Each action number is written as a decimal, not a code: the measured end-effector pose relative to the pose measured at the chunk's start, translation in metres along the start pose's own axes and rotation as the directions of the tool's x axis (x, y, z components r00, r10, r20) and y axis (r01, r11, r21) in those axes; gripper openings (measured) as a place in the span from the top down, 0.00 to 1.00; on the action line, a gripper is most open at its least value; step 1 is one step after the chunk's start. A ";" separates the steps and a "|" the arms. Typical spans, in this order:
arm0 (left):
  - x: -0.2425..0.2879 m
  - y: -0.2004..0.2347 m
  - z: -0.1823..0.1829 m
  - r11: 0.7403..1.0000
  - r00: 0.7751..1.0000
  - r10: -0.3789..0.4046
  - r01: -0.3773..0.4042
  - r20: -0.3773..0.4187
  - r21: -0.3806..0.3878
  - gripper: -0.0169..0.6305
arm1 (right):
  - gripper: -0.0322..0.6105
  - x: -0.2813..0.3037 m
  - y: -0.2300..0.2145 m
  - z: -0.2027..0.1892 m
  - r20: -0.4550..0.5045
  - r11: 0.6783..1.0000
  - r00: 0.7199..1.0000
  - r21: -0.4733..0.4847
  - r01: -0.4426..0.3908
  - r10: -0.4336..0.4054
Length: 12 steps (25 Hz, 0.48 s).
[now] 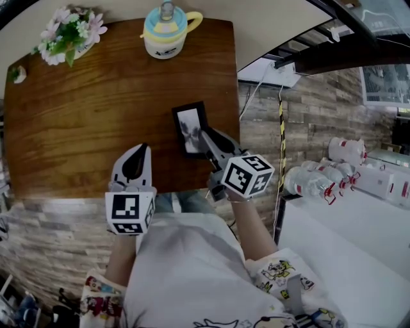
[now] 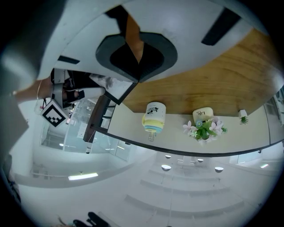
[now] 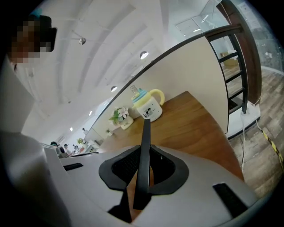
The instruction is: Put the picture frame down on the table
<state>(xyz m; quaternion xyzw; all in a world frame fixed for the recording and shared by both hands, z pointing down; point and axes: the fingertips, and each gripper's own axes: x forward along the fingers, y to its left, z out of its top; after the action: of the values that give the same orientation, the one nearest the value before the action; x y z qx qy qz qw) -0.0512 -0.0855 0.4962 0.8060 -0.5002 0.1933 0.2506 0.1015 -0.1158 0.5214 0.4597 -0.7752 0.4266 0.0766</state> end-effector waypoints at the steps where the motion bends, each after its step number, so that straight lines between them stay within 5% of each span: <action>1: 0.001 -0.001 -0.001 1.000 1.000 0.000 0.000 -0.003 -0.002 0.97 | 0.85 0.001 -0.001 -0.002 -0.003 1.000 1.000 0.007 -0.001 0.001; 12: 0.009 -0.005 -0.009 1.000 1.000 0.004 -0.004 -0.013 -0.002 0.97 | 0.85 0.008 -0.016 -0.009 -0.010 0.990 0.999 0.134 -0.031 0.033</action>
<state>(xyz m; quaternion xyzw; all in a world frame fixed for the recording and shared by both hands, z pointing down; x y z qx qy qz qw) -0.0437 -0.0849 0.5077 0.8034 -0.5004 0.1984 0.2544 0.1067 -0.1182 0.5407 0.4485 -0.7516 0.4817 0.0435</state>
